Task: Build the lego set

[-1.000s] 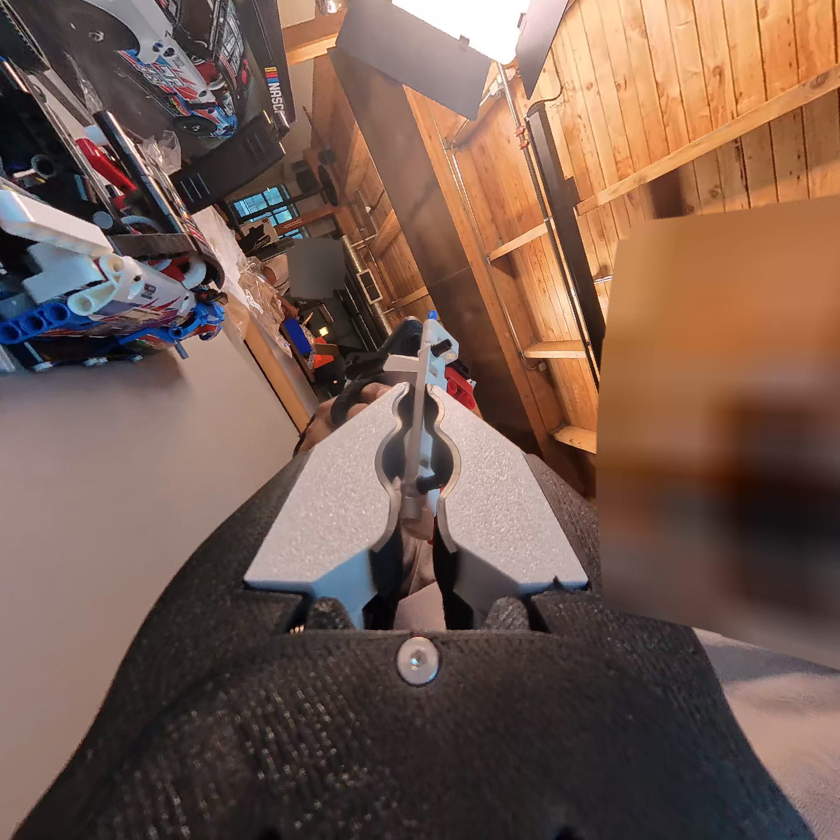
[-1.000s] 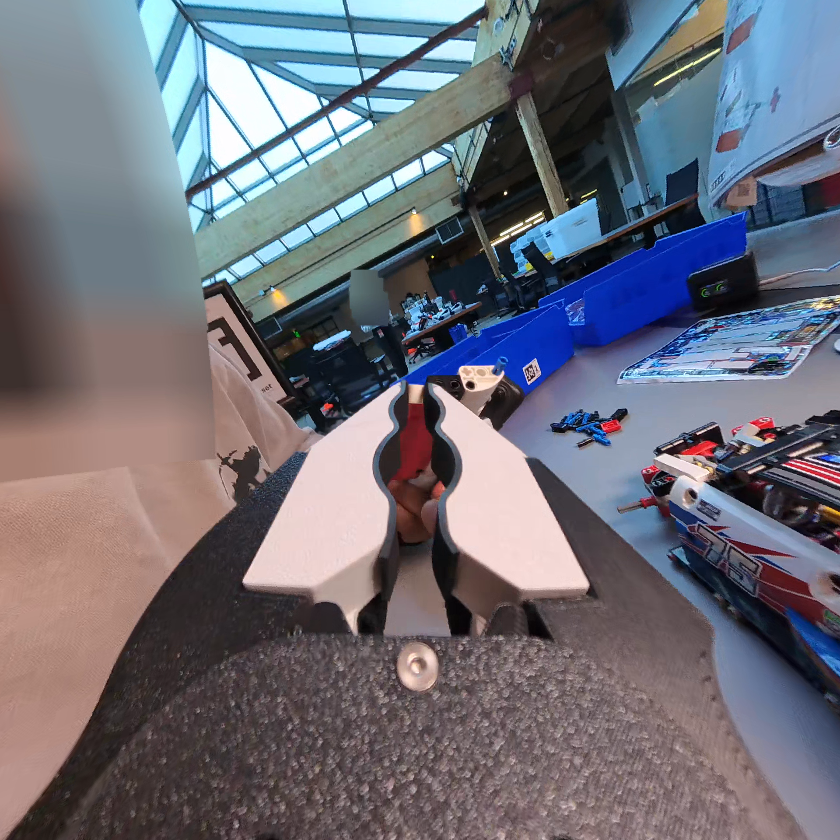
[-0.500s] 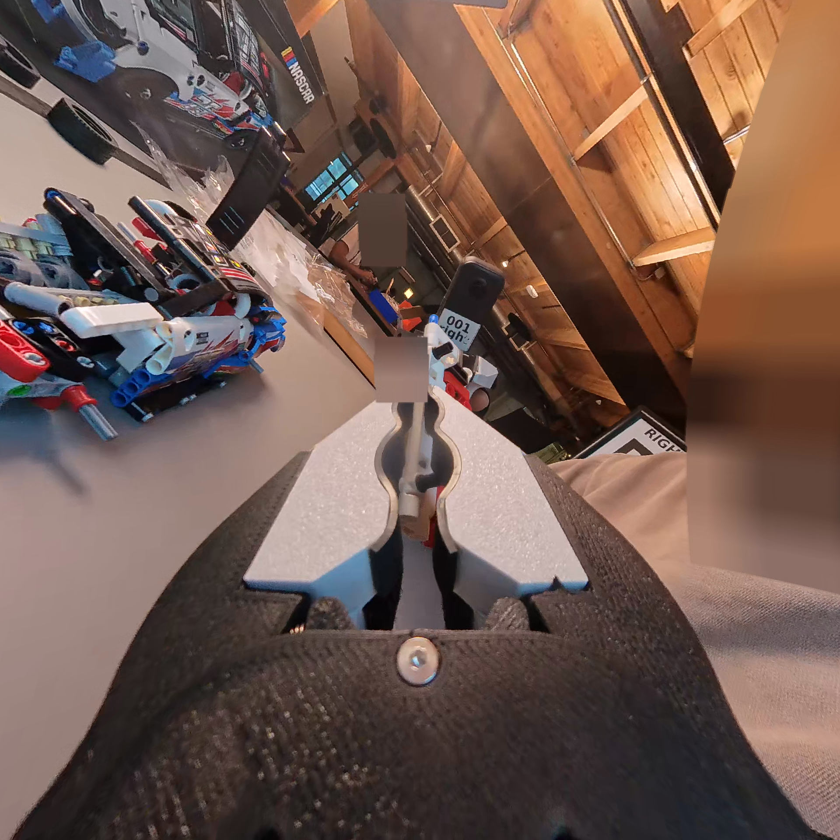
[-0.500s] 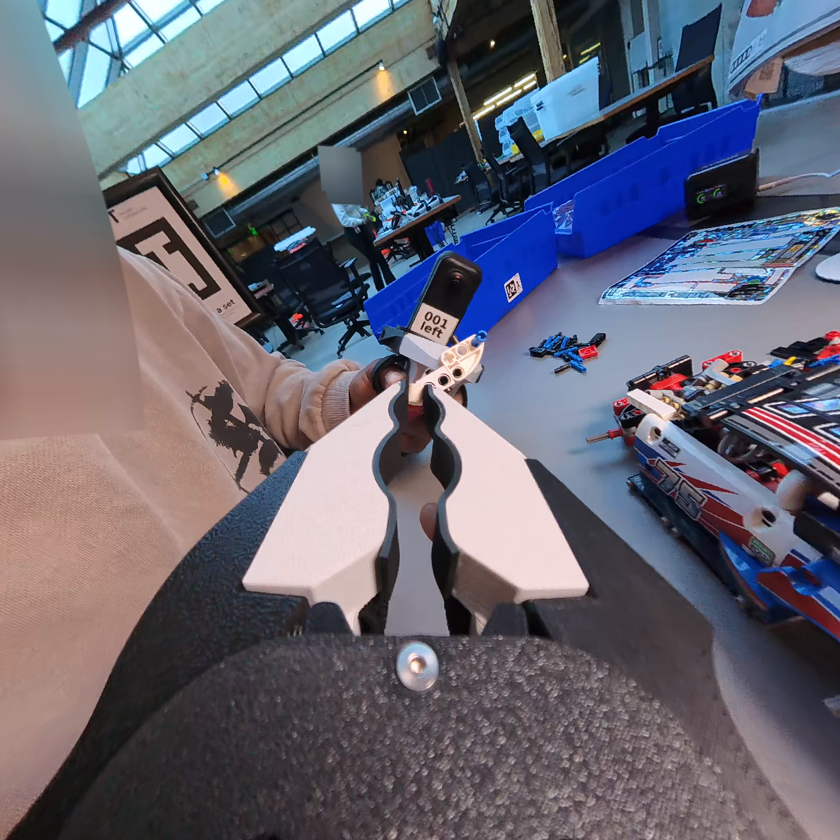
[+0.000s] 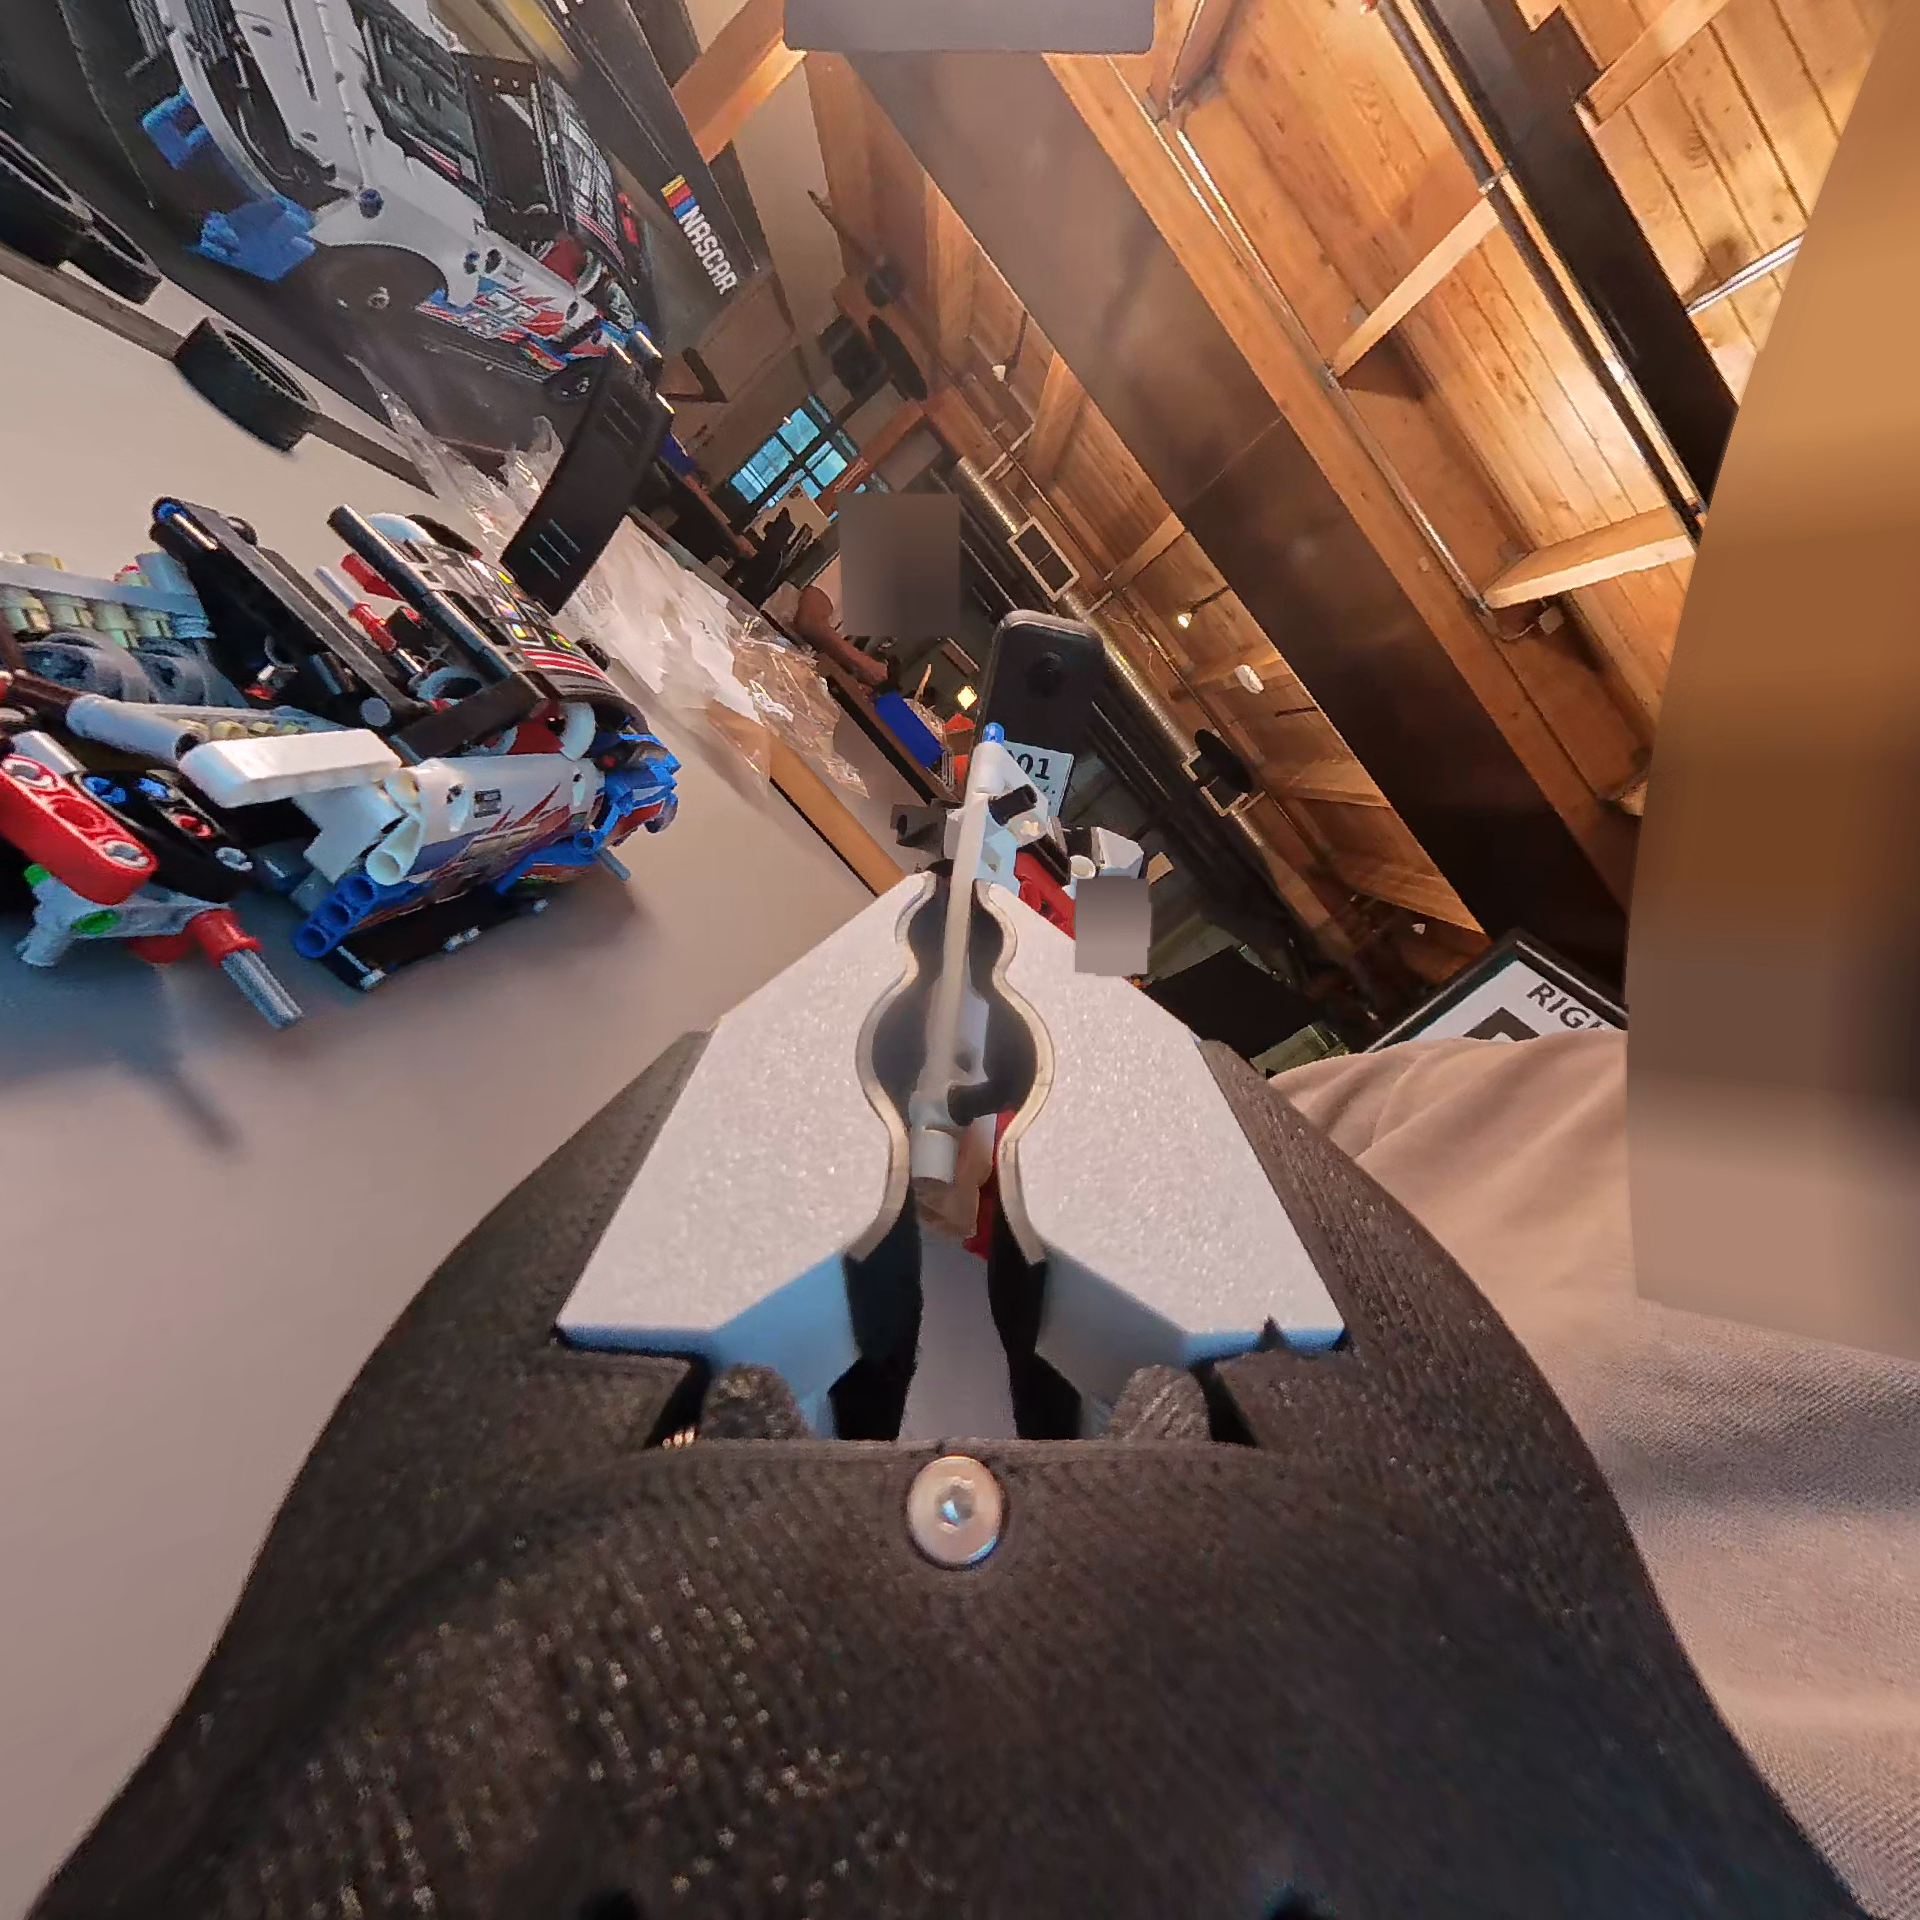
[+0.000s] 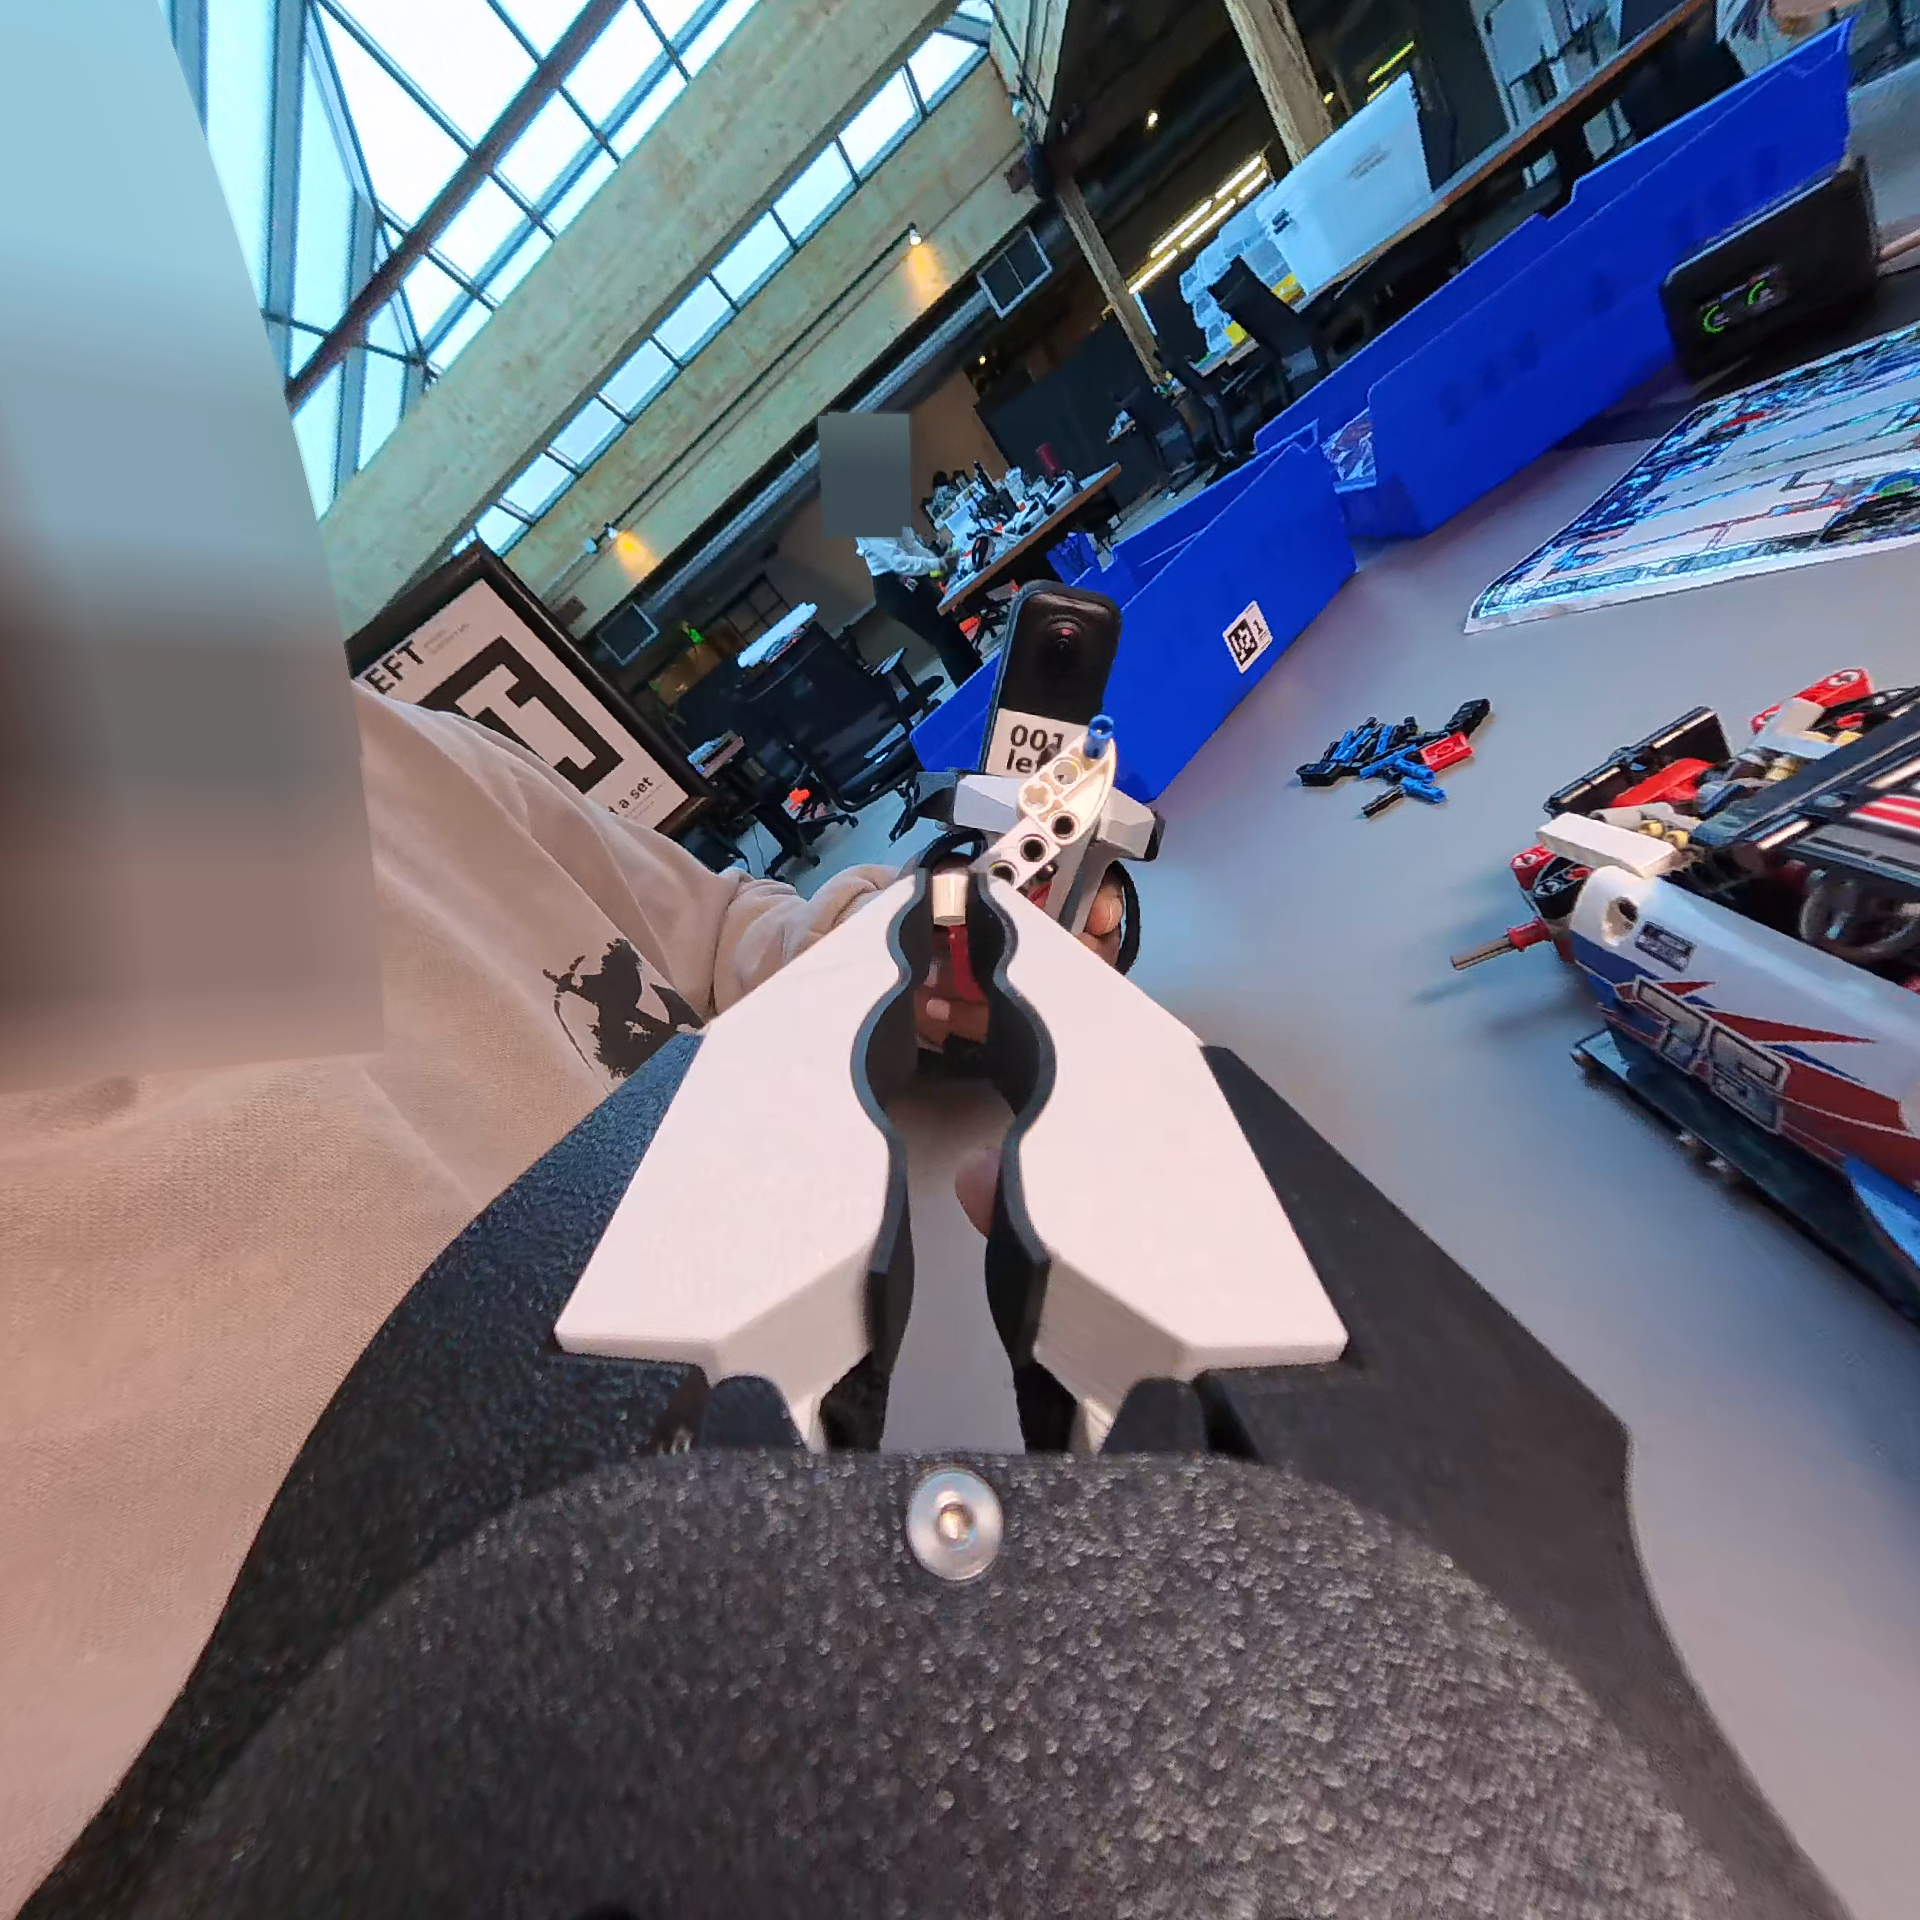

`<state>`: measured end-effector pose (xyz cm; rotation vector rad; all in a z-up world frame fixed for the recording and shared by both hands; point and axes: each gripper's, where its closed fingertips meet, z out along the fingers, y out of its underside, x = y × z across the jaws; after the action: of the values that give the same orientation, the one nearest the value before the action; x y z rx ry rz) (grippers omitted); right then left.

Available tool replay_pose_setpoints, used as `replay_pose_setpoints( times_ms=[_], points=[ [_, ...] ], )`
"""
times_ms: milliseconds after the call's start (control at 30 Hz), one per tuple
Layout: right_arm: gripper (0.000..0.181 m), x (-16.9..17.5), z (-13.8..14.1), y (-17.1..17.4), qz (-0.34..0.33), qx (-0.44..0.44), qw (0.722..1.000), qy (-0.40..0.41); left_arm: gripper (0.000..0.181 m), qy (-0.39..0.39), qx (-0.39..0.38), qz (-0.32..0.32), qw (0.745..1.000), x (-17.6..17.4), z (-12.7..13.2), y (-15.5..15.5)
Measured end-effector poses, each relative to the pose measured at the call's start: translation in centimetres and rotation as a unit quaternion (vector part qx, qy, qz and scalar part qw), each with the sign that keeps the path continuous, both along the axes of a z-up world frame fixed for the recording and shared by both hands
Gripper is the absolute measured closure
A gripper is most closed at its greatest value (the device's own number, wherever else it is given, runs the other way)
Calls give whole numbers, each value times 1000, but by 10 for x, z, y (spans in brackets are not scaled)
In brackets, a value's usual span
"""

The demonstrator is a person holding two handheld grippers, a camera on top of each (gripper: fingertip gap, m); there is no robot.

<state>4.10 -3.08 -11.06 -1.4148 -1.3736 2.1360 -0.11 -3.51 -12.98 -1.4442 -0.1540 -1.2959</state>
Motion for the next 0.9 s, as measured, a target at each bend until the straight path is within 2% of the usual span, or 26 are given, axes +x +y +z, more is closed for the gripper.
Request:
replay_pose_setpoints(
  times_ms=[100, 300, 667, 900],
  points=[
    [178, -3, -2, 6, -21, 15, 1000, 5, 180, -25, -12, 8, 1000, 0, -2, 2],
    [178, -2, -3, 4, -18, 22, 1000, 12, 180, -60, -18, -5, 998, 0, 0, 1],
    [178, -1, 5, 5, -8, -69, 997, 24, 179, -89, -7, 0, 996, 0, 5, 0],
    [178, -1, 6, 8, -7, -91, 995, 32, 179, -83, 2, 14, 996, 1, 8, 0]
  ],
)
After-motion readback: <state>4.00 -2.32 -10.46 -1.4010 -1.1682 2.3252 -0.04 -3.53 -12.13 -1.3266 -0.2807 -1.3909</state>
